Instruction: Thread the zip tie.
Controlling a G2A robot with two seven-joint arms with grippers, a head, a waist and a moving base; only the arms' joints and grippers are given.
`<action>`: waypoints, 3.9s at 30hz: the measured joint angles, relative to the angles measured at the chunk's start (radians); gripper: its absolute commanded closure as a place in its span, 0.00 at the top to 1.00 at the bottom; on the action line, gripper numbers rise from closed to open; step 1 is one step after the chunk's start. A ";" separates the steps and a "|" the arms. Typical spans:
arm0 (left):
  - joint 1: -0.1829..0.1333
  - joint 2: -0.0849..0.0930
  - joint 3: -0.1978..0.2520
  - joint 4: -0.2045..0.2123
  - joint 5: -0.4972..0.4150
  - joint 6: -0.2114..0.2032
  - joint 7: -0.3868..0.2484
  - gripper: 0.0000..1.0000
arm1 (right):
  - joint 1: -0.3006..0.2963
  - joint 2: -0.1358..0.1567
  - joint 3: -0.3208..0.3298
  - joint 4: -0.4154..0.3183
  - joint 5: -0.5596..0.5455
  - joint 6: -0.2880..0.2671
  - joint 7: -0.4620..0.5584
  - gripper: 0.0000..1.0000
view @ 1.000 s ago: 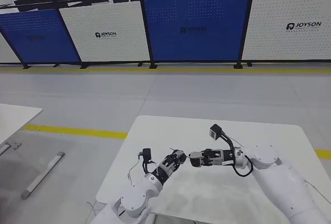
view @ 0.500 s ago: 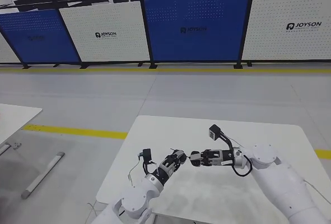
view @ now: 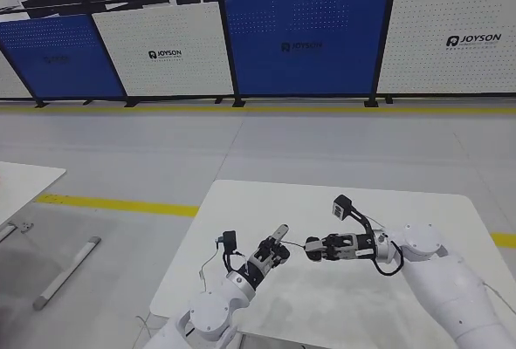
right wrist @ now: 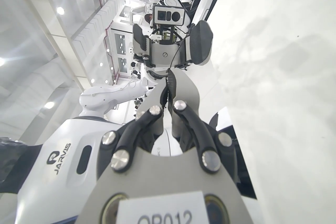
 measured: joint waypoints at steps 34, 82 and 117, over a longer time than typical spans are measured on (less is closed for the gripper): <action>-0.007 0.002 -0.010 0.004 0.030 0.004 -0.005 1.00 | -0.175 0.198 0.030 -0.270 0.246 -0.113 0.014 0.00; 0.065 0.047 -0.170 0.043 -0.035 -0.027 -0.396 1.00 | -0.172 0.183 -0.006 -0.253 0.212 -0.039 0.016 0.00; 0.050 0.027 -0.077 0.004 -0.109 -0.035 -0.326 1.00 | -0.142 0.165 -0.021 -0.207 0.256 0.025 -0.015 0.00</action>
